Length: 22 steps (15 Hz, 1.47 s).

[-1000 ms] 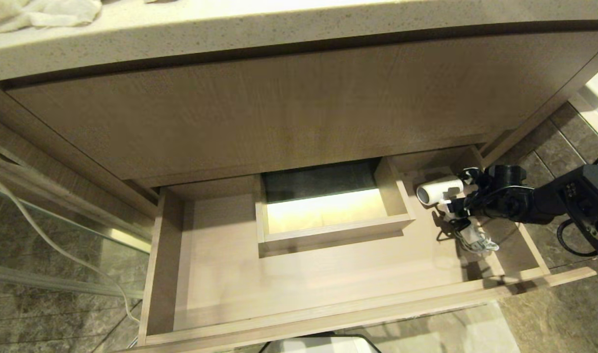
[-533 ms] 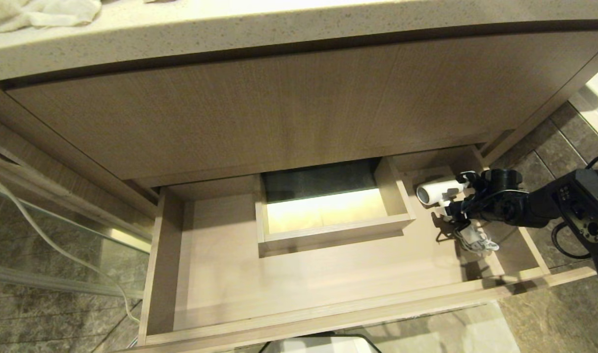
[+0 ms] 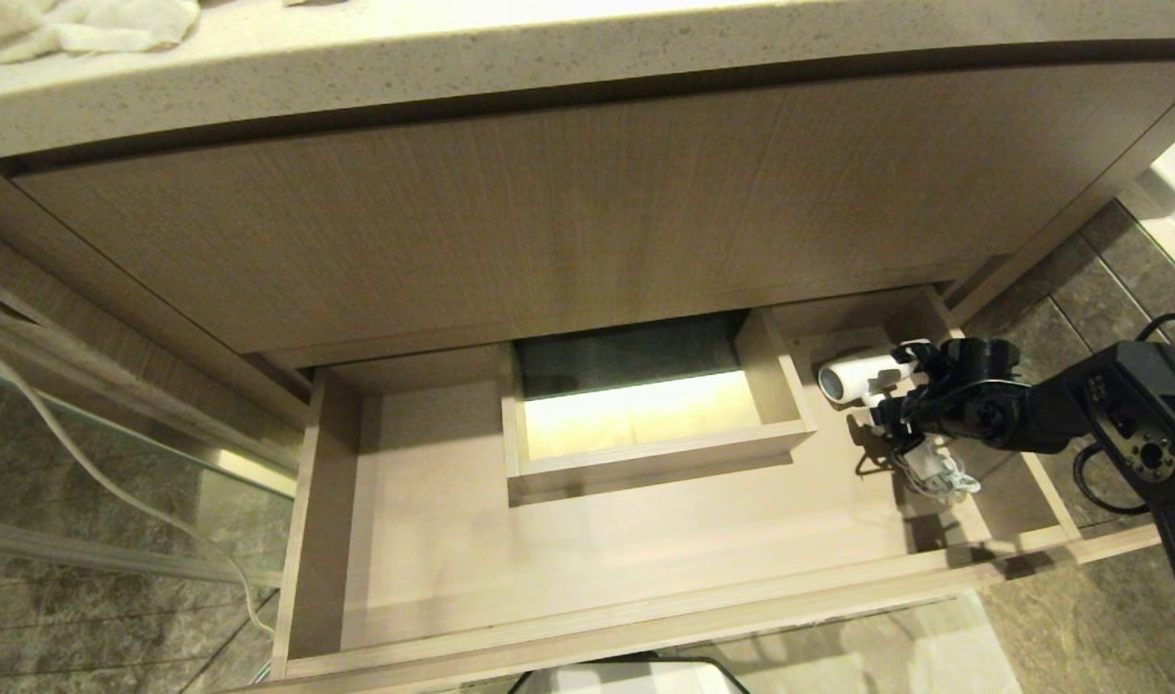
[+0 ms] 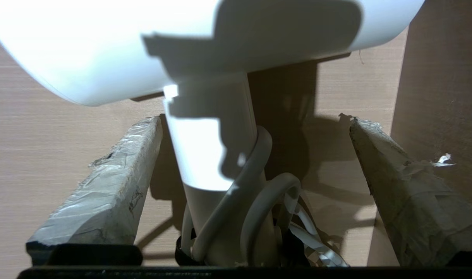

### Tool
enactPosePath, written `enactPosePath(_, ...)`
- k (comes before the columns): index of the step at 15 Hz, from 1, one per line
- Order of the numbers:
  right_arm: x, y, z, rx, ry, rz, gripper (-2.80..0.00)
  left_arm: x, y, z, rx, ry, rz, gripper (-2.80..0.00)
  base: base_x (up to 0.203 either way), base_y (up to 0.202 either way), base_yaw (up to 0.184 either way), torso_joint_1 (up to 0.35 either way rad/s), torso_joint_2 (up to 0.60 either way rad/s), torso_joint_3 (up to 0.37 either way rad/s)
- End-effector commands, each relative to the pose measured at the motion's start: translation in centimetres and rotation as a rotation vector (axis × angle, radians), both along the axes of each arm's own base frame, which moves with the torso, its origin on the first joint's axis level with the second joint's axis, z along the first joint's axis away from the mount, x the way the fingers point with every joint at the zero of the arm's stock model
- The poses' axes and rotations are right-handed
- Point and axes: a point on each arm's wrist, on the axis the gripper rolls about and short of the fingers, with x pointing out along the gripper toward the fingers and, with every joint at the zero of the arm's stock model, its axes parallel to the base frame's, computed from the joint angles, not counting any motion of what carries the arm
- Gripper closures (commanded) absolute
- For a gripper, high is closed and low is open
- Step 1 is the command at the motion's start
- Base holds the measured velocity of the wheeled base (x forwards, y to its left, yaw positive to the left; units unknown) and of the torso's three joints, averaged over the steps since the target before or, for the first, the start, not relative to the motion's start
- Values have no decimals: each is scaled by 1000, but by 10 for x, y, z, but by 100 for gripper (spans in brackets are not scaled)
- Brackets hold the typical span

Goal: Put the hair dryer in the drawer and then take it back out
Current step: Take the hairdryer out

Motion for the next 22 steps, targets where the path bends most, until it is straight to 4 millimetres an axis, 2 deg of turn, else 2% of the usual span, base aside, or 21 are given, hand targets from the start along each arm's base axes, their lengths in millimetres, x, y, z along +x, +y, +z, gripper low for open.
enactPosePath(1, 0, 1, -6, 1, 9, 3, -280, 0, 0, 0, 0, 1, 0, 0, 0, 0, 0, 0, 0, 0)
enactPosePath(3, 0, 1, -9, 7, 9, 3, -280, 0, 0, 0, 0, 1, 0, 0, 0, 0, 0, 0, 0, 0)
enactPosePath(4, 1, 1, -10, 7, 8, 3, 0, 0, 0, 0, 0, 0, 0, 0, 0, 0, 0, 0, 0, 0)
enactPosePath(10, 2, 1, -10, -16, -13, 4, 0, 0, 0, 0, 0, 1, 0, 0, 0, 0, 0, 0, 0, 0)
enactPosePath(14, -3, 4, 19, -23, -43, 5, 0, 0, 0, 0, 0, 1, 0, 0, 0, 0, 0, 0, 0, 0)
enactPosePath(16, -5, 5, 25, -22, -40, 4, 0, 0, 0, 0, 0, 1, 0, 0, 0, 0, 0, 0, 0, 0)
enactPosePath(22, -32, 12, 69, -21, -43, 3, 0, 0, 0, 0, 0, 1, 0, 0, 0, 0, 0, 0, 0, 0)
